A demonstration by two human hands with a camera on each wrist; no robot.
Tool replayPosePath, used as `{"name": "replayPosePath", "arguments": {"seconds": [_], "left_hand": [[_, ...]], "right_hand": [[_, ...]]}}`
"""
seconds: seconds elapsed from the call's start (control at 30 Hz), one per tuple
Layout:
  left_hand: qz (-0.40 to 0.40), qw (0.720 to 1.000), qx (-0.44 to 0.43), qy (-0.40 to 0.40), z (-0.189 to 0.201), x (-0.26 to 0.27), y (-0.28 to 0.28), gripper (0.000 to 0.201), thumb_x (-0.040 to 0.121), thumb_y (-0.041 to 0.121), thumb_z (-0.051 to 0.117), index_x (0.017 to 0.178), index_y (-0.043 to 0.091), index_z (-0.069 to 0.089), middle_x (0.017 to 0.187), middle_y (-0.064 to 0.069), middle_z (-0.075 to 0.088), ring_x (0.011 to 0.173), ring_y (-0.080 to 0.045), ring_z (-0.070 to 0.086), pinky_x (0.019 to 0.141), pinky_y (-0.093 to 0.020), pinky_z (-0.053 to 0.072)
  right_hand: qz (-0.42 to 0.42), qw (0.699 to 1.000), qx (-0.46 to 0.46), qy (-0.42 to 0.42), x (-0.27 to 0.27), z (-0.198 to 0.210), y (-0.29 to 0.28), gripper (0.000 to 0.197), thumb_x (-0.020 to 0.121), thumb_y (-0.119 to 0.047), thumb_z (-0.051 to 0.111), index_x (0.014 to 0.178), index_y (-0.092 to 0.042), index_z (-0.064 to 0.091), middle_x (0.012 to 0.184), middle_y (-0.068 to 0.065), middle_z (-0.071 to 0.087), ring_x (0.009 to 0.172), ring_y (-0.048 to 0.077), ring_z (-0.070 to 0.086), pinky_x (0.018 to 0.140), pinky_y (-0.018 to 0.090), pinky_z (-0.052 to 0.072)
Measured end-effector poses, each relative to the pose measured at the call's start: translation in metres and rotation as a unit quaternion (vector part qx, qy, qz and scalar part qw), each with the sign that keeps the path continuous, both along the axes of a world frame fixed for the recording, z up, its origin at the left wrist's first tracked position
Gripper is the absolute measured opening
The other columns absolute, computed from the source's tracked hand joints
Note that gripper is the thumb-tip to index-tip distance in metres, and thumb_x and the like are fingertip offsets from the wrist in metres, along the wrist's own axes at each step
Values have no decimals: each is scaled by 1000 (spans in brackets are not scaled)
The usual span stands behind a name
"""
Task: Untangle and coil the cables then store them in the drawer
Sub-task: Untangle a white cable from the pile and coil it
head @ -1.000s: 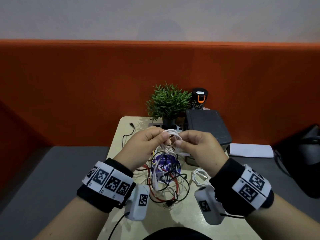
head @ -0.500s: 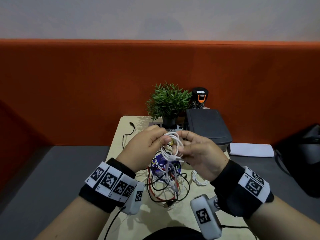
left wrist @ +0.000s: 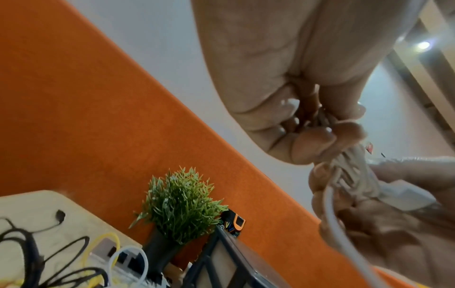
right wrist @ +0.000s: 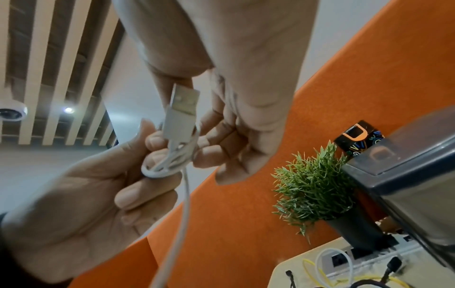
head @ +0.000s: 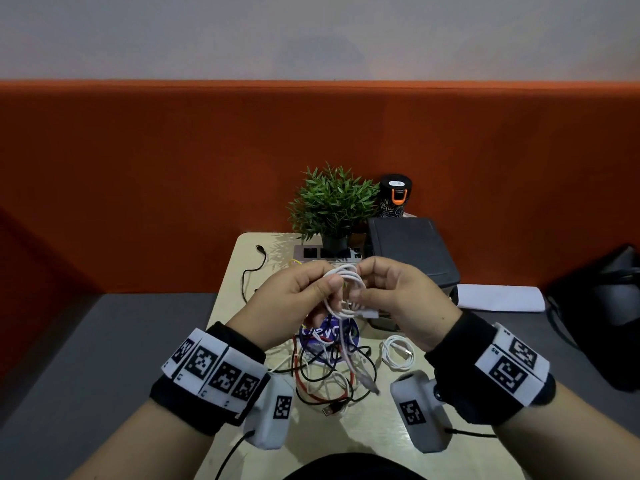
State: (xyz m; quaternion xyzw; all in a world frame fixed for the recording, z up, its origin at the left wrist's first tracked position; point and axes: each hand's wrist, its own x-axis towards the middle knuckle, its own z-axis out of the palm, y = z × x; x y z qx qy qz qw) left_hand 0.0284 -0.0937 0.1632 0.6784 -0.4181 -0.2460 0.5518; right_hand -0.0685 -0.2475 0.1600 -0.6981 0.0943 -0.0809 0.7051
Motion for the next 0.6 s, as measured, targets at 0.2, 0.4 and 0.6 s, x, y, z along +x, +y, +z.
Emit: {"name": "replayPosePath", "arguments": {"seconds": [0.2, 0.4, 0.6], "left_hand": [[2, 986, 81, -144, -3, 1, 3, 21, 96, 24, 52, 80, 15, 62, 67, 1, 64, 52, -3, 51, 53, -22, 41], [3, 948, 100, -301, -10, 5, 6, 30, 91, 42, 44, 79, 19, 60, 69, 7, 56, 67, -1, 50, 57, -17, 34], [11, 932, 32, -361, -15, 4, 3, 31, 93, 42, 41, 86, 21, 62, 70, 15, 49, 68, 1, 43, 61, -7, 32]], "right_hand": [[1, 999, -35, 36, -1, -6, 4, 24, 82, 11, 62, 89, -12, 60, 76, 11, 63, 67, 15, 58, 60, 23, 48], [30, 990, 125, 50, -3, -13, 4, 32, 67, 7, 65, 95, -7, 60, 79, 15, 64, 70, 24, 62, 72, 32, 52], [57, 992, 106, 38, -4, -7, 9, 34, 64, 3, 63, 92, -11, 52, 73, 9, 58, 65, 18, 55, 65, 25, 46]]}}
